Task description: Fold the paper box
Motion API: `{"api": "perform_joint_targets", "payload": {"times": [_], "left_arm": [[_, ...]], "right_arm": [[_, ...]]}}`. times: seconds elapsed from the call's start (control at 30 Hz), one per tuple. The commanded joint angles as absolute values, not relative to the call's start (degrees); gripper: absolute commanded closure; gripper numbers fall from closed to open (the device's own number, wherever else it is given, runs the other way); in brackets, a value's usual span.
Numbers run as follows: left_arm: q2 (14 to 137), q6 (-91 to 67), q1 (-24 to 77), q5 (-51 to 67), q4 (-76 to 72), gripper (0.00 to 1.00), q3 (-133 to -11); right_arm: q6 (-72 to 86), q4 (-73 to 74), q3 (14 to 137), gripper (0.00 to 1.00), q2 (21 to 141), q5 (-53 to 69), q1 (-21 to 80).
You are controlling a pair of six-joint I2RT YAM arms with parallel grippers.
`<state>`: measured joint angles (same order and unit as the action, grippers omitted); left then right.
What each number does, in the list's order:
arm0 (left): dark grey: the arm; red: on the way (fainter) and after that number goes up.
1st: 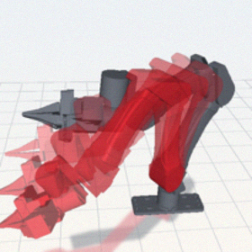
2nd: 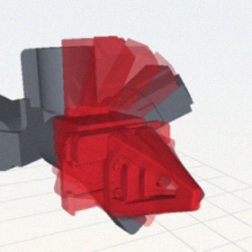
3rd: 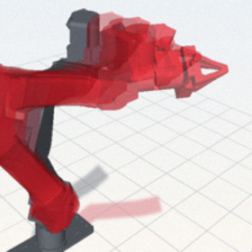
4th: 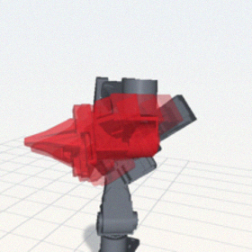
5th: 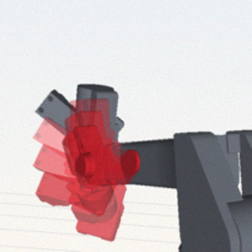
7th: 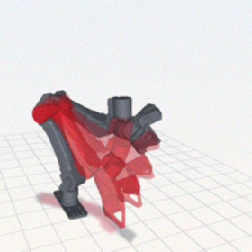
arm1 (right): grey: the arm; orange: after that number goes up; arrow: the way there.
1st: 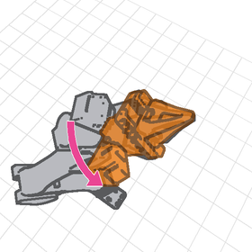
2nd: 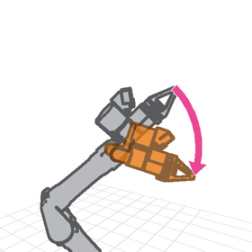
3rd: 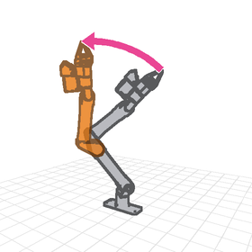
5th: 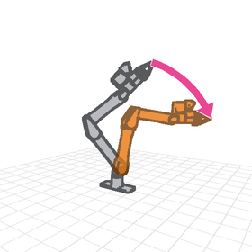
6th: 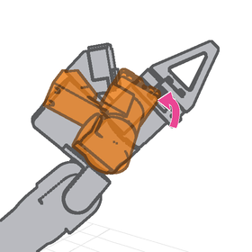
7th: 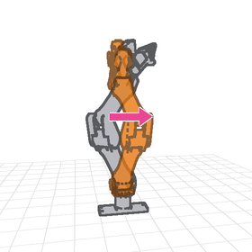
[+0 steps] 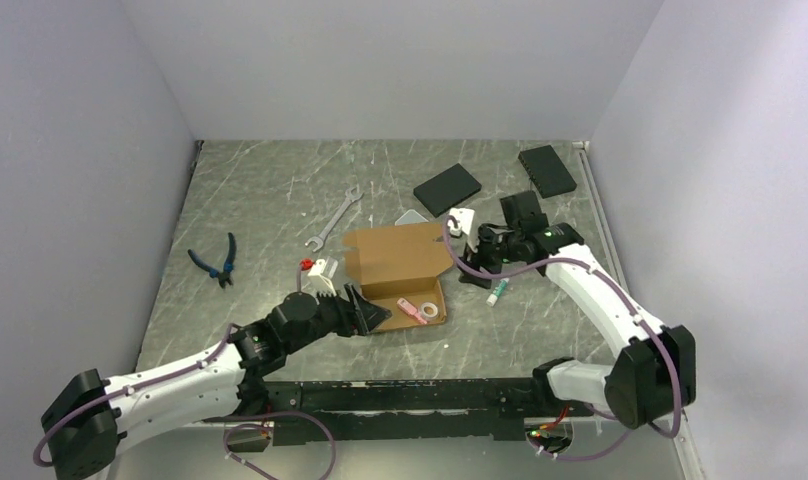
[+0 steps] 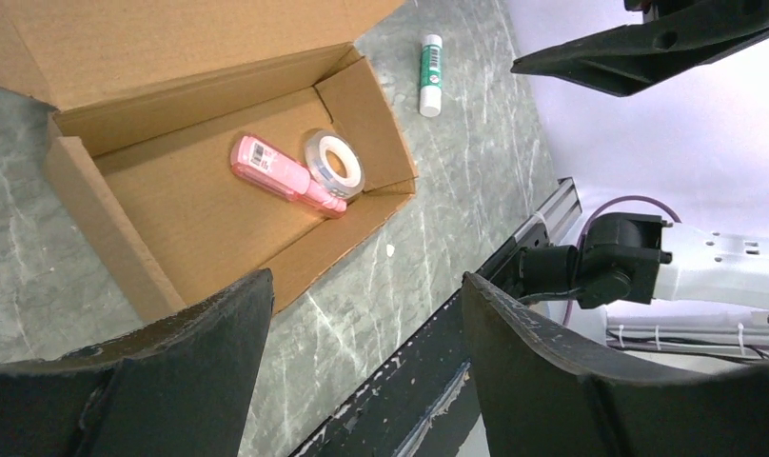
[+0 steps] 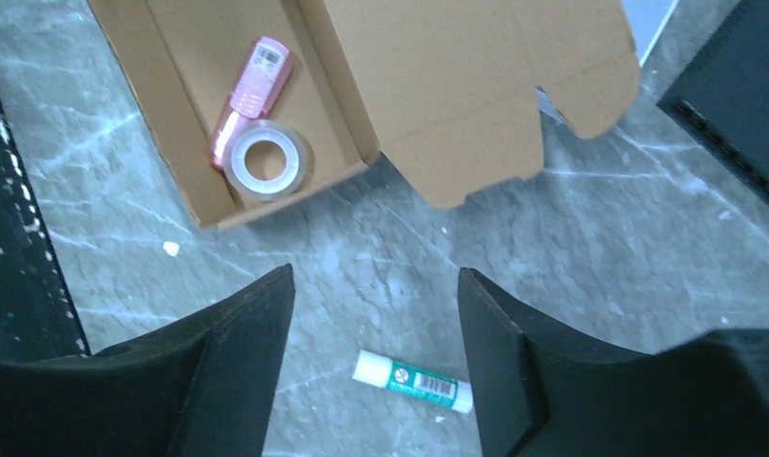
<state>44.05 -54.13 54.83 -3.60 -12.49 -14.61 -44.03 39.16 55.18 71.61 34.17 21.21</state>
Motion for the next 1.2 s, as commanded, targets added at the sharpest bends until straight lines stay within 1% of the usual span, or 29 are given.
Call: {"api": "perform_joint_targets", "payload": {"times": [0.0,0.07,0.1,0.13,0.17,0.23,0.3,0.4,0.5,0.63,0.83,0.97,1.1,1.17], "left_arm": [[41.71,-51.31,54.67,-1.82,-12.45,0.23,-17.76],[40.6,-50.36,54.71,-1.97,-11.53,0.22,-18.0],[39.95,-49.82,54.63,-2.2,-11.1,0.19,-18.06],[39.34,-49.43,54.66,-2.56,-10.36,0.16,-18.12],[38.63,-49.13,54.65,-3.21,-9.24,0.13,-18.32],[37.05,-48.29,54.66,-4.26,-7.29,0.09,-18.51],[36.07,-47.93,54.6,-4.67,-6.25,0.09,-18.11],[34.74,-48.86,54.63,-3.3,-6.74,0.09,-16.51],[33.52,-50.27,54.58,-2.25,-7.29,0.1,-14.84],[32.38,-49.88,54.59,-2.08,-4.58,0.1,-15.54],[31.76,-49.82,54.68,-2.15,-0.1,0.1,-16.65],[30.26,-50.84,54.65,-1.88,2.45,0.1,-16.41],[28.61,-51.67,54.64,-2.34,2.85,0.11,-15.45],[28.24,-51.57,54.69,-2.73,2.8,0.11,-15.39]], "right_arm": [[-51.92,42.02,52.4,0.28,66.8,37.42,18.61],[-53.47,40.91,50.73,0.2,65.74,37.78,17.38],[-53.75,40.38,49.95,0.15,65.8,37.87,16.67],[-55.01,40.69,49.36,0.13,66.5,38.33,15.61],[-56.8,41.97,49.2,0.13,67.52,38.37,14.85],[-58.18,43.03,48.95,0.12,69.24,38.4,12.86],[-63.24,44.89,47.74,0.12,69.75,39.99,10.73],[-82.75,52.61,44.05,0.05,69.75,40.08,9.71],[-88.57,52.83,41.93,0.03,70.27,37.71,9.58],[-90.32,51.97,43.5,0.03,72.62,36.19,9.62],[-93.33,50.34,46.83,0.05,78.82,28.88,9.65],[-91.94,49.51,49.06,0.1,81.98,26.9,9.66],[-90.45,45.17,47.17,0.15,82.23,23.27,9.66],[-89.57,44.37,47.52,0.19,83.8,22.44,9.67]]}}
